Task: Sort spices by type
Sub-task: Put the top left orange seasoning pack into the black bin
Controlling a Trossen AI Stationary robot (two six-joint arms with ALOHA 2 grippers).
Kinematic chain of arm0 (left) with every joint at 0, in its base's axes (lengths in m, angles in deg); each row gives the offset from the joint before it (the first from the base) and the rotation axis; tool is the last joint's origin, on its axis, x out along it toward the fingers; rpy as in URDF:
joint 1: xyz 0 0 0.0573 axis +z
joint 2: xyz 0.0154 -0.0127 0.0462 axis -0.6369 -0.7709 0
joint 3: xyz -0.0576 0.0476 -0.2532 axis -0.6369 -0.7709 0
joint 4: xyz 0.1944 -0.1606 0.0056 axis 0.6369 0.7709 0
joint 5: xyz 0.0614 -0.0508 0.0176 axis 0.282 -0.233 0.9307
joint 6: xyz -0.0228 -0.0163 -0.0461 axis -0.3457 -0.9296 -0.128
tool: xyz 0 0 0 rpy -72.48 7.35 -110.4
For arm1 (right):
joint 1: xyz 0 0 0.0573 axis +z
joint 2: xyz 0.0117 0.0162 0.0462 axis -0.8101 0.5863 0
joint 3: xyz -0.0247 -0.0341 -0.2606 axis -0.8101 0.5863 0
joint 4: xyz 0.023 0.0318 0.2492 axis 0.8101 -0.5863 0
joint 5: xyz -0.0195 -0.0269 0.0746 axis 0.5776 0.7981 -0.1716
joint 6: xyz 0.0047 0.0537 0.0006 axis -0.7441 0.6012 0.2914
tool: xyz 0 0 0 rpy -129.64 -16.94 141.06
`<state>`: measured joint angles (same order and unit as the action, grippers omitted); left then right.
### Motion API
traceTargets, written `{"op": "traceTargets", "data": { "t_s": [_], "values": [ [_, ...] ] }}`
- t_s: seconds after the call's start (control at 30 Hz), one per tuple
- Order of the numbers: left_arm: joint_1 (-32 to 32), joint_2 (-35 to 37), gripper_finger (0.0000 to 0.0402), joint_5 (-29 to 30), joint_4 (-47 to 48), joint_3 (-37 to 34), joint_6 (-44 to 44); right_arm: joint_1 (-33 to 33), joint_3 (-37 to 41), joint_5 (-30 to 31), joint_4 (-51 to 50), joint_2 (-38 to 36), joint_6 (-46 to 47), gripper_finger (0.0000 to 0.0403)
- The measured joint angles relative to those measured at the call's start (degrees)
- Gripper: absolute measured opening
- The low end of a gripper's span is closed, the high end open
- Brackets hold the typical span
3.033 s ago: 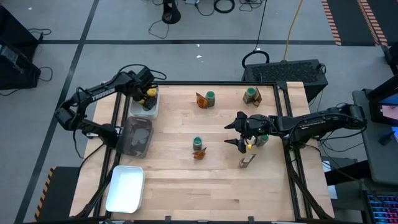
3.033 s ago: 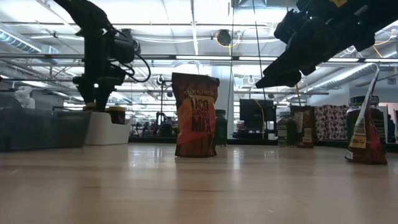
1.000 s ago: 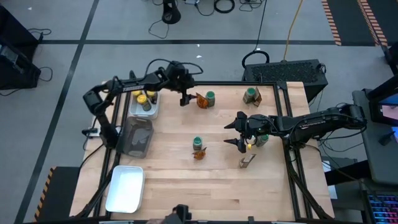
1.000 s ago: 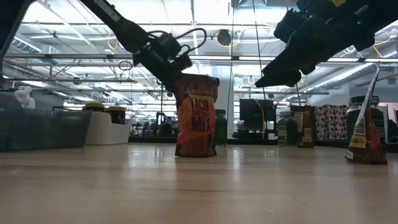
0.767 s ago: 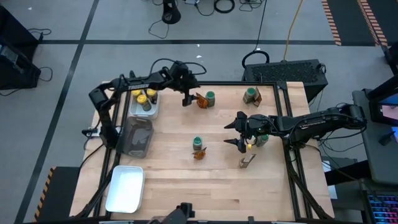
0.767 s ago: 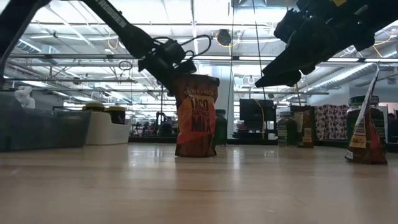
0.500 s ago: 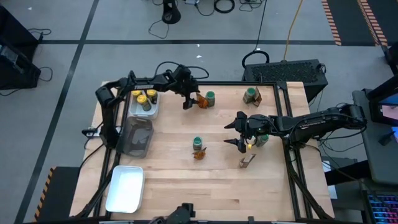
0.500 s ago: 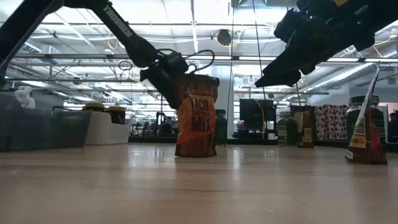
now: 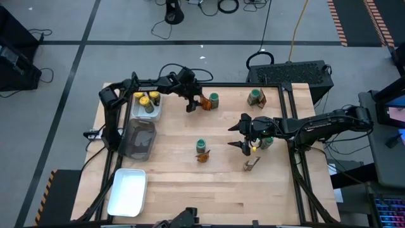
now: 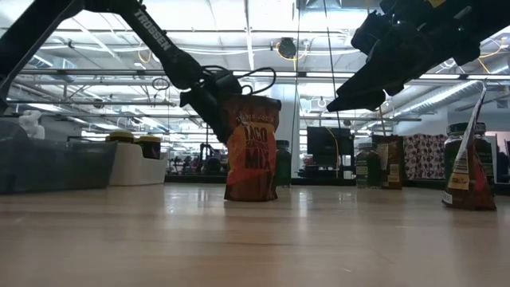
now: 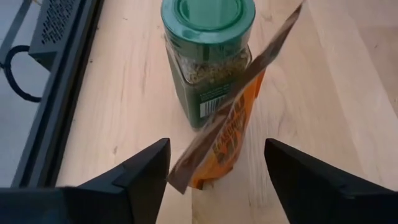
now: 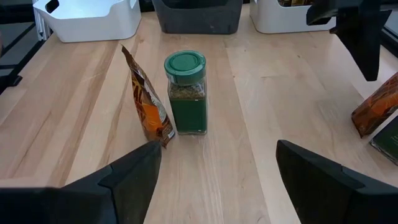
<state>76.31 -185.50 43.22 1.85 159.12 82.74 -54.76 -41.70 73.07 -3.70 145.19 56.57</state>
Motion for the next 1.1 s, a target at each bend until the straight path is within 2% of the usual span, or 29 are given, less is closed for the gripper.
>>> {"op": "traceTargets", "data": {
  "t_s": [0.23, 0.73, 0.93, 1.1],
  "values": [
    [-0.02, -0.02, 0.0200, -0.04, 0.02, 0.00, -0.05, 0.00, 0.00, 0.00, 0.00, 0.00, 0.00, 0.0299],
    [-0.12, -0.02, 0.0011, 4.38, 0.23, 0.00, -1.66, 0.00, 0.00, 0.00, 0.02, 0.00, 0.00, 0.0299],
    [-0.12, 0.03, 0.0008, 4.98, 0.86, 0.00, -1.72, -0.01, 0.00, 0.00, 0.02, 0.02, 0.00, 0.0299],
    [-0.12, 2.18, 0.0008, 5.25, 7.34, 0.00, -2.10, 0.01, 0.00, -0.02, 0.02, 0.02, 0.07, 0.0299]
  ]
}}
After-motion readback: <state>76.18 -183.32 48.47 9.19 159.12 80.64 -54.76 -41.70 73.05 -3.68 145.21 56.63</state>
